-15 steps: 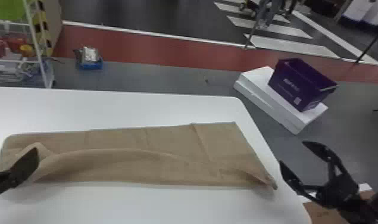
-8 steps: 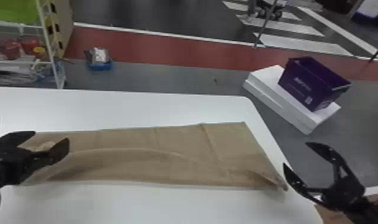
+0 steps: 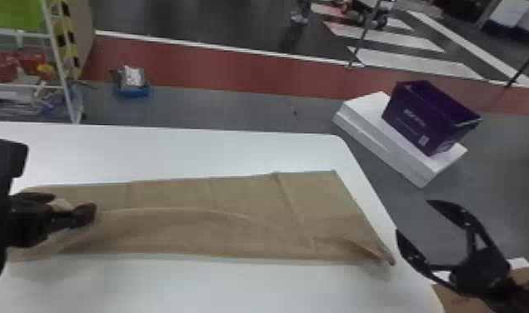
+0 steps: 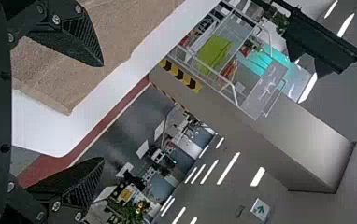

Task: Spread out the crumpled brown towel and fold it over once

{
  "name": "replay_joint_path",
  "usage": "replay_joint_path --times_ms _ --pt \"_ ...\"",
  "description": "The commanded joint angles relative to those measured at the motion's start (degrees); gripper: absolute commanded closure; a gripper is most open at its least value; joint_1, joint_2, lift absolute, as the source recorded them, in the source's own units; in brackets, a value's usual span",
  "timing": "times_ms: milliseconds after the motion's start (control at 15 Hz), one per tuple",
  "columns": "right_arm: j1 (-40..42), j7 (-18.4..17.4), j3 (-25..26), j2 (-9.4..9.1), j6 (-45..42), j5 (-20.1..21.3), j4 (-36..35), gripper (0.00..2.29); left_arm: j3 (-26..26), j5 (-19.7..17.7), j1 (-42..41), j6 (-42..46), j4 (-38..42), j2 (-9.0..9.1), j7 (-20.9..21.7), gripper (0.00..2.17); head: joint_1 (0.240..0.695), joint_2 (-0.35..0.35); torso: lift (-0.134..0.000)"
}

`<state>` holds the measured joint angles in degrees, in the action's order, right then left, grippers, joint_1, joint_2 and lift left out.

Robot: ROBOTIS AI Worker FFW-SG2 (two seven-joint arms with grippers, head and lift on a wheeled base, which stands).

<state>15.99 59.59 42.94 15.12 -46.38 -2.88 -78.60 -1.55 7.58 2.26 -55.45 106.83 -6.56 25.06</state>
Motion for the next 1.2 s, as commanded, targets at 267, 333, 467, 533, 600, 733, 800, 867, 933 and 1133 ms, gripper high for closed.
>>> replay_joint_path --times_ms 267,333,467,533,600,733,800,867,933,1133 --pt "-0.1 0.0 -1.2 0.09 -1.3 -0.1 0.0 0.2 0.1 1.9 2.3 -0.4 -3.0 0.14 -0.4 0.3 0.695 -0.291 -0.123" --pt "-0.1 0.0 -1.1 0.09 -1.5 -0.1 0.0 0.2 0.1 1.9 2.8 -0.6 -3.1 0.14 -0.5 0.3 0.695 -0.286 -0.123" --pt "0.0 0.0 -1.0 0.26 -2.0 -0.1 0.1 0.2 -0.4 2.6 4.5 -5.2 -4.5 0.14 -0.5 0.33 0.695 -0.277 -0.123" --pt "0.0 0.0 -1.0 0.35 -2.7 -0.1 0.4 0.2 -0.5 3.4 4.7 -5.5 -4.7 0.14 -0.5 0.33 0.695 -0.276 -0.123" --pt "0.0 0.0 -1.0 0.53 -3.0 -0.1 0.6 0.2 -0.5 3.8 4.7 -5.5 -4.7 0.14 -0.5 0.43 0.695 -0.274 -0.123" --pt "0.0 0.0 -1.0 0.88 -3.4 -0.2 1.0 0.2 -0.4 3.9 4.7 -7.1 -4.7 0.14 -0.5 0.51 0.695 -0.271 -0.123" --pt "0.0 0.0 -1.1 0.97 -3.4 -0.2 1.0 0.2 -0.2 3.8 4.5 -7.1 -4.6 0.14 -0.5 0.51 0.695 -0.271 -0.123" --pt "0.0 0.0 -1.1 0.97 -3.4 -0.2 1.0 0.2 0.1 3.8 4.1 -6.9 -4.3 0.14 -0.5 0.51 0.695 -0.269 -0.123" --pt "0.0 0.0 -1.2 0.97 -3.4 -0.2 1.0 0.2 0.6 3.6 3.5 -6.9 -4.0 0.14 -0.4 0.52 0.695 -0.269 -0.123" --pt "0.0 0.0 -1.4 0.97 -3.4 -0.2 1.1 0.2 1.3 3.1 2.5 -5.7 -2.7 0.14 -0.5 0.7 0.695 -0.265 -0.123"
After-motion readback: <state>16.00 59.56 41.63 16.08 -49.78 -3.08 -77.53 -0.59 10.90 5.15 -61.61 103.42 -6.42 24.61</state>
